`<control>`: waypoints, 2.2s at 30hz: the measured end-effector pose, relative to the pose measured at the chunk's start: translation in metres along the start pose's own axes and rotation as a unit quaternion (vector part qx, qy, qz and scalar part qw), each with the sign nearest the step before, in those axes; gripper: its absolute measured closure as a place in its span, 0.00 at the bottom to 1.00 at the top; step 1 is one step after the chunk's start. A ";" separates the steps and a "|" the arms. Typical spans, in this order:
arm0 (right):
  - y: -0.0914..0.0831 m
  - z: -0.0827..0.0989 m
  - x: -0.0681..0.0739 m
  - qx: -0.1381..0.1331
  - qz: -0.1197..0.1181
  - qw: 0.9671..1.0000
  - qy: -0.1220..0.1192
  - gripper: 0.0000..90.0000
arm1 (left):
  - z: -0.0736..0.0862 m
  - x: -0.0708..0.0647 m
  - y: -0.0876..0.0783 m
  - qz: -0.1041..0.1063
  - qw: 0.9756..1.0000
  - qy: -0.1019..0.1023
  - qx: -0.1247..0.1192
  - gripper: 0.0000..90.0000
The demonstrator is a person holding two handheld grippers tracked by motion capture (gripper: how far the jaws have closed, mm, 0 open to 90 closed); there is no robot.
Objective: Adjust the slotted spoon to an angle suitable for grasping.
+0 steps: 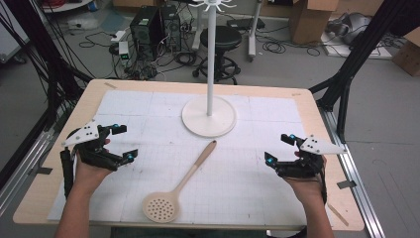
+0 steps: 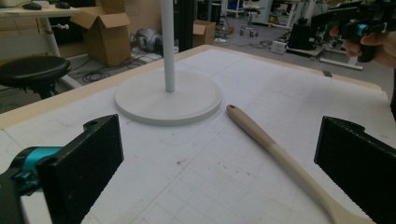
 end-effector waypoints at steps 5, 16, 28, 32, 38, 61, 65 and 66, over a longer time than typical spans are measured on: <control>0.000 0.000 -0.001 0.001 0.000 1.000 0.005 0.12 | -0.004 -0.002 0.003 0.005 1.000 -0.007 -0.001 0.02; 0.000 0.003 -0.005 0.003 0.000 1.000 0.010 0.12 | -0.030 -0.015 0.024 0.017 1.000 0.011 0.024 0.02; -0.001 0.004 -0.006 0.003 0.002 1.000 0.012 0.12 | -0.049 -0.027 0.048 0.031 0.997 0.027 0.059 0.02; -0.002 0.005 -0.007 0.003 0.002 1.000 0.012 0.12 | -0.055 -0.031 0.055 0.036 0.996 0.029 0.073 0.02; -0.001 0.005 -0.007 0.003 0.002 1.000 0.012 0.12 | -0.068 -0.041 0.072 0.046 0.994 0.036 0.092 0.02; 0.000 0.007 -0.010 0.006 0.004 1.000 0.015 0.12 | -0.070 -0.059 0.138 0.063 0.973 0.032 0.218 0.02; 0.001 0.007 -0.010 0.006 0.003 1.000 0.016 0.12 | -0.065 -0.059 0.147 0.060 0.969 0.026 0.239 0.02; 0.001 0.007 -0.010 0.006 0.003 1.000 0.015 0.12 | -0.064 -0.059 0.149 0.061 0.968 0.024 0.242 0.02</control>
Point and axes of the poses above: each handheld gripper's, and its own axes: y roughly forward along the jaws, z roughly out of its underside, x roughly to its left, the point moved 1 cm from there along y, roughly forward along the jaws, and after that the axes turned 8 degrees about x, right-handed, at the moved point
